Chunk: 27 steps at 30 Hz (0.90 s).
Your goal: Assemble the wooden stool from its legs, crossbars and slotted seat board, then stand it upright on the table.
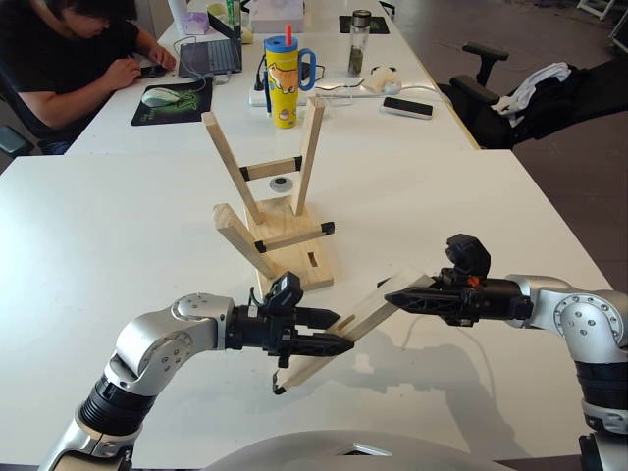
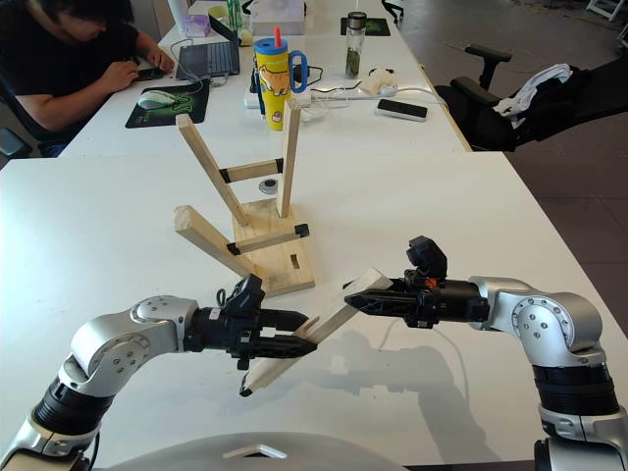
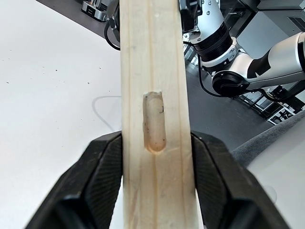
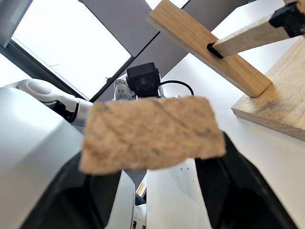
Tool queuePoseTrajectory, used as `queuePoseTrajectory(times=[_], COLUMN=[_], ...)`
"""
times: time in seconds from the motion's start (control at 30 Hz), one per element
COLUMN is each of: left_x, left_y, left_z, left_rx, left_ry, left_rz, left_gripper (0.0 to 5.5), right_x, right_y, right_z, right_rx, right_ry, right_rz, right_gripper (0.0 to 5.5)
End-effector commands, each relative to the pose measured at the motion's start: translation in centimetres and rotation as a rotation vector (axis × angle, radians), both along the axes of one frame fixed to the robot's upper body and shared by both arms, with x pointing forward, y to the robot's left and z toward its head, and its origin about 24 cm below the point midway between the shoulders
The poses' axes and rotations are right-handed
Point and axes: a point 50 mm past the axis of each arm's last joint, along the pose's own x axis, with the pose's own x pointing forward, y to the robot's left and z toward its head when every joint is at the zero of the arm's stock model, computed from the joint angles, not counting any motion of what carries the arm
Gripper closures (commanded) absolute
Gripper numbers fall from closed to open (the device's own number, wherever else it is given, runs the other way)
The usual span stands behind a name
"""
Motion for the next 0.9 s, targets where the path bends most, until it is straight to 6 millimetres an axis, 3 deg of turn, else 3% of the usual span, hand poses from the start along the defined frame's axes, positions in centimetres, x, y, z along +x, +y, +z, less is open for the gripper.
queuePoseTrajectory(times=[0.03,0.17,0.2,0.33,0.47,0.7,0.9], left_x=[0.4,1.5,1.8,2.5,2.3,3.1,3.7], left_y=[-0.2,-0.2,-0.1,-0.1,0.2,-0.2,1.2], left_z=[0.7,1.0,1.2,1.6,2.1,-0.5,-3.0], left_rx=[0.002,0.002,-0.022,-0.046,-0.036,0.279,0.471], left_ry=[-0.071,-0.192,-0.181,-0.194,-0.268,-0.597,-0.655], left_rz=[-0.003,0.095,0.122,0.207,0.255,0.343,0.342], left_gripper=[3.43,3.43,3.07,2.52,2.47,2.47,2.47], right_x=[0.2,0.3,0.4,0.6,0.8,2.3,3.3], right_y=[0.2,-0.6,-0.8,-1.6,-3.9,-8.2,-8.3], right_z=[-0.1,0.3,0.4,1.1,2.3,5.5,5.6], right_rx=[-0.004,-0.009,-0.010,-0.026,-0.098,-0.214,-0.215], right_ry=[-0.006,-0.008,-0.010,-0.028,-0.050,-0.127,-0.143], right_rz=[-0.012,-0.025,-0.029,-0.040,-0.064,-0.130,-0.109], right_gripper=[3.38,3.38,3.38,3.38,3.39,3.39,3.39])
